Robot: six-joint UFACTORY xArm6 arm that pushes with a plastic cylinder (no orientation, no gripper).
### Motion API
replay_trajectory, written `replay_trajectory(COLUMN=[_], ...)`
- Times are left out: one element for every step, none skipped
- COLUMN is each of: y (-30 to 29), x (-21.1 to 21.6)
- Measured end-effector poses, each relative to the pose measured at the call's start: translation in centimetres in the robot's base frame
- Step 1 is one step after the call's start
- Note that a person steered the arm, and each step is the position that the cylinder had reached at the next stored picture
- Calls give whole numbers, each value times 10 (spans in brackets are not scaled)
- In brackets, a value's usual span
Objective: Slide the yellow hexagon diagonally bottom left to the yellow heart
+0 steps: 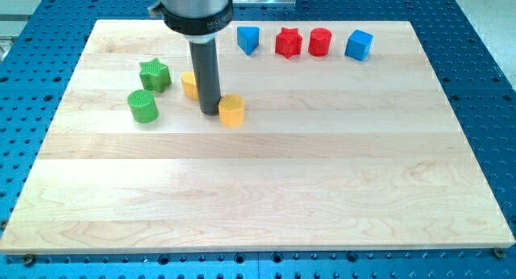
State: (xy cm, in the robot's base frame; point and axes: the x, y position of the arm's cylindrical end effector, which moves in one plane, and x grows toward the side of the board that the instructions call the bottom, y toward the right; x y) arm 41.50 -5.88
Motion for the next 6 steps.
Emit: replay_trajectory(y=[37, 79, 102, 42, 45, 20], x=[-24, -20, 22, 27, 4, -5])
